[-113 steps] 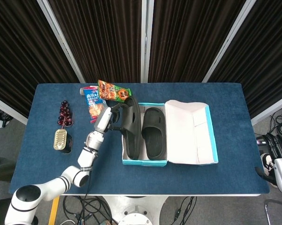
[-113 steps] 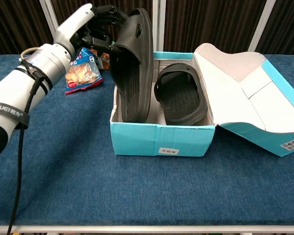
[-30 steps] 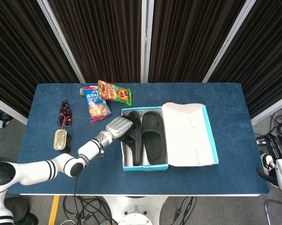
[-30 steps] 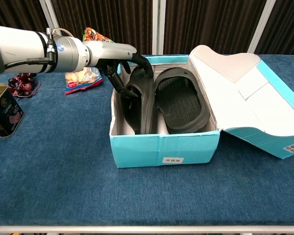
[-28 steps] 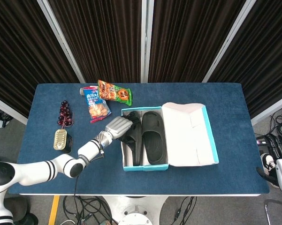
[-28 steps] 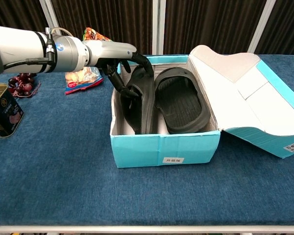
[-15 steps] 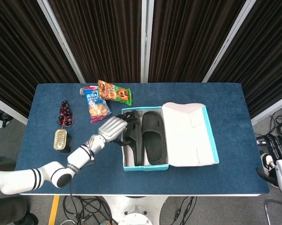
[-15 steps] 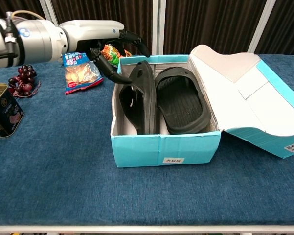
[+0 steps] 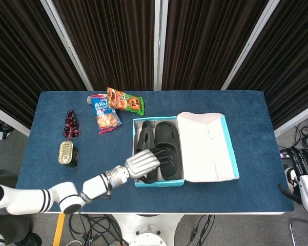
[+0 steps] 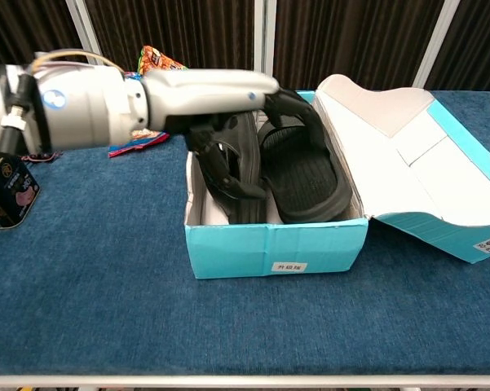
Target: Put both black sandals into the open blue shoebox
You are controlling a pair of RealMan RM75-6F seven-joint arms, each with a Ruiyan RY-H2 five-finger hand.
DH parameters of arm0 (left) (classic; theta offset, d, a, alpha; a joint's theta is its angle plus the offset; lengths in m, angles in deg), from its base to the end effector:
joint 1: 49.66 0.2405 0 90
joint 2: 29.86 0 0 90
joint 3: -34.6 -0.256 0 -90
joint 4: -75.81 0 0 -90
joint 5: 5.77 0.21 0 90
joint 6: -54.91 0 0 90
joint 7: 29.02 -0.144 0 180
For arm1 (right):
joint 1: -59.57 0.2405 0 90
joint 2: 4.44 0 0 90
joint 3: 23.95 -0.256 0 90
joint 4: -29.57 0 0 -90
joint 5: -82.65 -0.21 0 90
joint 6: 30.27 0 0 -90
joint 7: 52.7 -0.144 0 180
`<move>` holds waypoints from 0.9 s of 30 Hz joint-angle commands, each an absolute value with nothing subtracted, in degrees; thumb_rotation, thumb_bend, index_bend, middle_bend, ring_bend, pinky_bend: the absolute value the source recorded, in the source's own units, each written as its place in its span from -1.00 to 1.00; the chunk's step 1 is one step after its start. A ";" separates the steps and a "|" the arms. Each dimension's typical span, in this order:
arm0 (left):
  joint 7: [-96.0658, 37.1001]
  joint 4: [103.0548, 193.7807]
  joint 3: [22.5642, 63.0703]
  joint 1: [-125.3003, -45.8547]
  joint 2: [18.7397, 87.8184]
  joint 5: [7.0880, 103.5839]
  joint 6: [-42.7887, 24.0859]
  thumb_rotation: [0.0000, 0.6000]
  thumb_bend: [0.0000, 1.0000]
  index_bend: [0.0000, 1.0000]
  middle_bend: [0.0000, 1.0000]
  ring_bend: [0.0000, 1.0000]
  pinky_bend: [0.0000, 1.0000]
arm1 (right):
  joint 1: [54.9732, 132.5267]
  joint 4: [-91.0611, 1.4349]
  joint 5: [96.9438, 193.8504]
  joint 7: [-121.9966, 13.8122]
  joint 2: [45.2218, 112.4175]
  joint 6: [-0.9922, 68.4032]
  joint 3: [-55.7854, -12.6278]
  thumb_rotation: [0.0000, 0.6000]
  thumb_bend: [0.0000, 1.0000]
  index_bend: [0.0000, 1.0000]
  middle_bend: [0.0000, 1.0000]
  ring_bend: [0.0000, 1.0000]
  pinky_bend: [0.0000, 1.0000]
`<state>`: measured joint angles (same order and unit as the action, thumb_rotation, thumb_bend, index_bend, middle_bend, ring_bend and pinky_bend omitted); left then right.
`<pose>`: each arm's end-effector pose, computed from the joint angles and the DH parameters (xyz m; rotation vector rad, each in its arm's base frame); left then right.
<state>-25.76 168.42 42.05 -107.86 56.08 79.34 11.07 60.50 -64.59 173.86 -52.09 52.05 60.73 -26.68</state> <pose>-0.0243 0.3034 -0.0394 -2.4675 -0.8779 -1.2022 -0.3060 -0.1586 0.2054 1.4074 -0.7479 0.8823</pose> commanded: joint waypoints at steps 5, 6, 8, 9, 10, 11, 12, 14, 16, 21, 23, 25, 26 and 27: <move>-26.23 165.50 41.83 -111.96 59.17 79.64 16.31 1.00 -0.25 -0.52 -0.64 -1.00 -0.71 | 60.63 -64.60 173.22 -52.15 52.02 60.19 -26.82 1.00 -0.87 -1.00 -0.86 -1.00 -1.00; -26.32 165.35 41.88 -112.23 59.38 79.33 16.70 1.00 -0.24 -0.52 -0.64 -1.00 -0.71 | 60.61 -64.51 173.12 -52.24 52.06 60.16 -26.83 1.00 -0.87 -1.00 -0.86 -1.00 -1.00; -26.57 165.12 42.04 -112.54 59.85 78.87 16.85 1.00 -0.24 -0.52 -0.64 -1.00 -0.71 | 60.56 -64.28 172.97 -52.42 52.14 60.13 -26.83 1.00 -0.87 -1.00 -0.86 -1.00 -1.00; -26.64 165.10 42.12 -112.61 59.95 78.70 16.82 1.00 -0.23 -0.52 -0.64 -1.00 -0.71 | 60.53 -64.19 172.91 -52.50 52.15 60.11 -26.82 1.00 -0.87 -1.00 -0.86 -1.00 -1.00; -26.61 165.19 42.27 -112.68 60.02 78.43 16.74 0.99 -0.24 -0.52 -0.64 -1.00 -0.71 | 60.51 -64.08 172.84 -52.61 52.15 60.12 -26.84 1.00 -0.87 -1.00 -0.86 -1.00 -1.00; -26.53 165.27 42.32 -112.76 60.01 78.24 16.81 0.99 -0.24 -0.51 -0.64 -1.00 -0.71 | 60.53 -64.03 172.79 -52.72 52.14 60.09 -26.87 1.00 -0.87 -1.00 -0.86 -1.00 -1.00; -26.50 165.33 42.30 -112.93 59.90 77.98 17.18 0.99 -0.24 -0.50 -0.64 -1.00 -0.71 | 60.55 -63.99 172.76 -52.84 52.12 60.06 -26.90 1.00 -0.87 -1.00 -0.86 -1.00 -1.00; -27.09 165.32 42.08 -113.50 59.55 77.34 18.48 0.98 -0.24 -0.49 -0.64 -1.00 -0.71 | 60.57 -63.85 172.72 -53.01 52.10 60.03 -26.93 1.00 -0.87 -1.00 -0.86 -1.00 -1.00; -27.94 165.20 41.75 -113.83 59.58 76.54 19.40 0.98 -0.24 -0.49 -0.63 -1.00 -0.71 | 60.54 -63.66 172.73 -53.21 52.14 60.03 -26.90 1.00 -0.87 -1.00 -0.86 -1.00 -1.00; -29.63 164.92 41.32 -114.11 60.00 74.35 20.48 0.96 -0.24 -0.49 -0.63 -1.00 -0.71 | 60.52 -63.36 172.70 -53.57 52.30 60.06 -26.92 1.00 -0.87 -1.00 -0.86 -1.00 -1.00; -30.32 165.02 41.22 -114.22 59.89 73.45 20.85 0.95 -0.24 -0.49 -0.63 -1.00 -0.71 | 60.52 -63.34 172.77 -53.60 52.29 60.12 -26.93 1.00 -0.87 -1.00 -0.86 -1.00 -1.00; -30.38 165.52 41.52 -113.81 59.70 73.02 19.82 0.94 -0.24 -0.49 -0.63 -1.00 -0.71 | 60.42 -63.30 172.79 -53.69 52.31 60.31 -26.94 1.00 -0.87 -1.00 -0.86 -1.00 -1.00; -30.11 165.92 41.75 -113.44 59.48 73.04 18.96 0.94 -0.24 -0.49 -0.63 -1.00 -0.71 | 60.35 -63.27 172.79 -53.74 52.31 60.44 -26.94 1.00 -0.87 -1.00 -0.86 -1.00 -1.00; -29.63 166.41 42.06 -112.92 59.21 73.18 17.76 0.94 -0.24 -0.49 -0.63 -1.00 -0.71 | 60.27 -63.21 172.80 -53.80 52.32 60.58 -26.94 1.00 -0.87 -1.00 -0.86 -1.00 -1.00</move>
